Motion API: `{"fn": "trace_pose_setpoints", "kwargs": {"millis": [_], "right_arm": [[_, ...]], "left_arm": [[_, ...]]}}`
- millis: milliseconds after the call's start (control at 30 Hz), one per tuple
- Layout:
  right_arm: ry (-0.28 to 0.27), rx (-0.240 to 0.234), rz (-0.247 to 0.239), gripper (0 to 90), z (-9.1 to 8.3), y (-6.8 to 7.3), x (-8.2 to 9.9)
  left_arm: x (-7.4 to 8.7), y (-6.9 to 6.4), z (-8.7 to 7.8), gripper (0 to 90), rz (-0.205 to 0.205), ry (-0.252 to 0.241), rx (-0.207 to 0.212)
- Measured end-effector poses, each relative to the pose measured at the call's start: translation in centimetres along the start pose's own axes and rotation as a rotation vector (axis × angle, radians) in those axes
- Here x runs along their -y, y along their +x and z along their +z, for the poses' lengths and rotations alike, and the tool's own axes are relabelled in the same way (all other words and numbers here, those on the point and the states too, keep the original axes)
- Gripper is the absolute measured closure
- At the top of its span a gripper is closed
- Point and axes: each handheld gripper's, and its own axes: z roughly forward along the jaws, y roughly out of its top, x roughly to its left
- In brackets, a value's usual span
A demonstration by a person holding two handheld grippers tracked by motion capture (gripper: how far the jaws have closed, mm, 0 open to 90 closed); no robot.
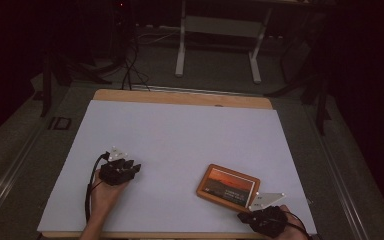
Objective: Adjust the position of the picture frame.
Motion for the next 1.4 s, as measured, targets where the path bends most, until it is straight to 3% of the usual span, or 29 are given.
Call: {"fn": "trace_pose_setpoints", "kwargs": {"millis": [67,133,233,333,500,600,633,667,767,800,867,933,967,1133,1233,1400], "right_arm": [[0.004,-0.004,0.0,90.0,0.1,0.1,0.1],[0.013,-0.005,-0.004,90.0,0.2,0.2,0.0],[0.008,0.003,-0.006,90.0,0.2,0.3,0.0],[0.001,0.009,-0.007,90.0,0.1,0.4,0.0],[-0.009,0.017,-0.008,90.0,-0.1,0.5,0.1],[-0.017,0.016,-0.001,90.0,-0.2,0.5,0.2],[-0.021,0.018,-0.003,90.0,-0.1,0.5,0.2],[-0.023,0.02,0.0,90.0,-0.1,0.6,0.3],[-0.024,0.023,0.008,90.0,-0.1,0.6,0.3],[-0.024,0.022,0.009,90.0,-0.1,0.6,0.3],[-0.023,0.021,0.007,90.0,0.0,0.6,0.3],[-0.022,0.02,0.008,90.0,0.0,0.6,0.3],[-0.022,0.02,0.007,90.0,0.0,0.5,0.3],[-0.028,0.013,0.01,90.0,0.0,0.5,0.4],[-0.027,0.012,0.013,90.0,0.0,0.4,0.4],[-0.025,0.006,0.014,90.0,0.0,0.3,0.4]], "left_arm": [[-0.3,-0.6,0.2,65.9,0.023,0.0,0.025],[-0.8,-1.9,0.9,70.4,0.092,0.007,0.065],[-1.7,-3.0,1.7,78.9,0.151,0.018,0.099],[-2.6,-3.8,2.6,88.7,0.176,0.017,0.142],[-3.9,-4.9,4.1,89.2,0.195,0.022,0.184],[-5.6,-6.5,5.7,89.2,0.258,0.005,0.235],[-5.6,-6.5,5.7,89.1,0.258,0.005,0.235],[-6.4,-7.4,6.6,89.2,0.28,-0.018,0.278],[-7.5,-8.8,8.0,89.2,0.315,-0.035,0.329],[-7.5,-8.8,8.0,89.1,0.315,-0.035,0.329],[-8.7,-10.4,9.5,89.1,0.349,-0.025,0.355],[-8.7,-10.4,9.5,89.1,0.349,-0.025,0.355],[-9.7,-12.0,11.1,89.1,0.381,0.003,0.38],[-10.7,-14.2,13.6,89.1,0.434,0.037,0.415],[-10.9,-14.8,14.6,89.3,0.439,0.046,0.435],[-11.1,-14.7,15.2,89.5,0.436,0.06,0.472]]}}
